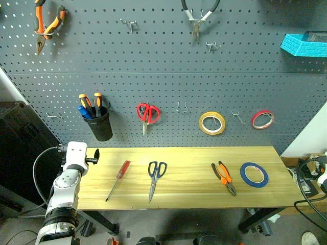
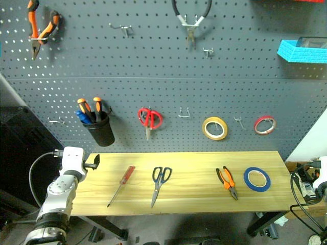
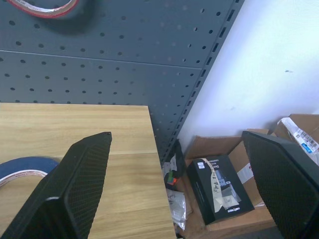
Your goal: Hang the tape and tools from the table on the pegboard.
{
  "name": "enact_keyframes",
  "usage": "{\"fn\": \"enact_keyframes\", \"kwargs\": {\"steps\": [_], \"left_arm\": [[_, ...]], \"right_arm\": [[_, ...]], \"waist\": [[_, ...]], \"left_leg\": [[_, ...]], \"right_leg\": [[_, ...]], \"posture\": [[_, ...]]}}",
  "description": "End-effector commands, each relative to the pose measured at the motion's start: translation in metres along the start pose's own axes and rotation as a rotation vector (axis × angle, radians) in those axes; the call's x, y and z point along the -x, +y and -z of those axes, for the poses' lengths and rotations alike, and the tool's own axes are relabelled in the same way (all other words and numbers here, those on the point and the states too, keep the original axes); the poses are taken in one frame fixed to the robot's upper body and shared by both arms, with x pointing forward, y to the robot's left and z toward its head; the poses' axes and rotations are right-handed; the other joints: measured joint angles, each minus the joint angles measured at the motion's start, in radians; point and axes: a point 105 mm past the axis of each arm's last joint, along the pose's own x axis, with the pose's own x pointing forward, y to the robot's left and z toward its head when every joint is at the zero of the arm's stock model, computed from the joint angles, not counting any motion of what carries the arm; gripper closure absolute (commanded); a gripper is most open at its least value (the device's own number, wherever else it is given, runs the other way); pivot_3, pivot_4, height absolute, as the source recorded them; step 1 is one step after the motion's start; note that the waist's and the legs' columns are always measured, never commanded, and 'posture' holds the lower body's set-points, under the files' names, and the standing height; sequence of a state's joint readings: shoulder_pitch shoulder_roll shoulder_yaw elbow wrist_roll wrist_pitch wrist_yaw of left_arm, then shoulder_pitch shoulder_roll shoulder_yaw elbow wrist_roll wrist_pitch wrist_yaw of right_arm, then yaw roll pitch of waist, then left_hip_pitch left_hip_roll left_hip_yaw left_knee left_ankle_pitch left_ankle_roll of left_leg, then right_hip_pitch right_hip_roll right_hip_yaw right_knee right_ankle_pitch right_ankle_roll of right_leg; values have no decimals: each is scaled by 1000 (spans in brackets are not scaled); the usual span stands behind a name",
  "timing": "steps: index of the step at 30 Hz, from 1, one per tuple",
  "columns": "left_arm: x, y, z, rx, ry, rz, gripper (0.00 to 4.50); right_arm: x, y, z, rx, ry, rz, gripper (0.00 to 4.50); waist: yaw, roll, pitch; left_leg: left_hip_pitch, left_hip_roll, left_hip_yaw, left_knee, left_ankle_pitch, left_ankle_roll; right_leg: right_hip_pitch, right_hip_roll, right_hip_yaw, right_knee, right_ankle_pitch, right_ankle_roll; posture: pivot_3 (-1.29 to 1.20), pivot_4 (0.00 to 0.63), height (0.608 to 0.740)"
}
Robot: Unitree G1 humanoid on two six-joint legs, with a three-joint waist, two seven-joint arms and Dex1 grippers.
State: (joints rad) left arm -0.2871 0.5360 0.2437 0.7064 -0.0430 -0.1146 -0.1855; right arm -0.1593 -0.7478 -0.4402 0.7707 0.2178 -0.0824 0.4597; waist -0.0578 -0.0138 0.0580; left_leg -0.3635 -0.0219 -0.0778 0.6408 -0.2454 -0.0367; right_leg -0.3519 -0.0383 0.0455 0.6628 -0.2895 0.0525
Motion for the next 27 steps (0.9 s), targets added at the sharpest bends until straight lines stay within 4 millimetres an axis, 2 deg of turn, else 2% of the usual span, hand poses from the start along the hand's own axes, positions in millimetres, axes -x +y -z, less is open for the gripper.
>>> {"fn": "enact_keyframes", "kwargs": {"steps": [1, 6, 10, 14, 19, 22, 25, 26, 27], "left_arm": [[0, 12, -14, -38, -53, -34, 37], [2, 18, -6, -34, -13, -80, 37], [2, 16, -5, 125, 20, -91, 37], [1, -3, -37, 192, -42, -30, 37], [9, -28, -53, -81, -77, 18, 37], [23, -71, -60, -186, -116, 262, 37], [36, -95, -61, -168, -87, 437, 37], [48, -117, -72, -185, -130, 576, 37], [59, -132, -80, -200, -160, 679, 37]], "right_arm": [[0, 0, -14, 20, -57, -7, 0], [-2, 5, -15, 25, -61, -23, 0], [-2, 17, -15, 32, -62, -67, 0], [0, 45, -19, 50, -75, -168, 0], [8, 84, -15, 41, 18, -285, 0], [14, 109, -17, 77, 60, -367, 0], [18, 118, -17, 84, 93, -390, 0], [17, 124, -16, 73, 116, -416, 0], [17, 128, -15, 66, 133, -436, 0]], "waist": [[1, 0, 0], [0, 0, 0], [1, 0, 0], [3, 0, 0], [7, 3, -2], [4, 3, 1], [3, 2, 11], [3, 1, 17], [2, 0, 26]], "left_leg": [[0, 0, 0, 0, 0, 0], [0, 0, 0, 0, 0, 0], [0, 0, -1, 0, 0, 0], [-1, 0, -3, 0, 0, 0], [-1, 0, -3, 0, 0, -1], [0, 0, -3, 0, -1, -1], [0, 1, -2, 0, -1, -1], [0, 1, -2, 0, -1, -1], [0, 1, -2, 1, -1, -1]], "right_leg": [[0, 0, 0, 0, 0, 0], [0, 0, 0, 0, 0, 0], [0, 0, 0, 0, 0, 0], [0, 0, 0, 0, 0, 0], [0, -1, 1, 0, 0, 0], [-1, 0, 2, 0, 0, 0], [-1, 0, 2, 0, -1, 0], [-1, 0, 1, 0, -1, 0], [-1, 0, 1, 0, -1, 0]], "posture": [[-46, 0, 740], [-41, 0, 740], [-40, 0, 740], [-43, 0, 740], [-63, 0, 740], [-73, 38, 740], [-78, 58, 740], [-86, 89, 740], [-86, 89, 740]]}}
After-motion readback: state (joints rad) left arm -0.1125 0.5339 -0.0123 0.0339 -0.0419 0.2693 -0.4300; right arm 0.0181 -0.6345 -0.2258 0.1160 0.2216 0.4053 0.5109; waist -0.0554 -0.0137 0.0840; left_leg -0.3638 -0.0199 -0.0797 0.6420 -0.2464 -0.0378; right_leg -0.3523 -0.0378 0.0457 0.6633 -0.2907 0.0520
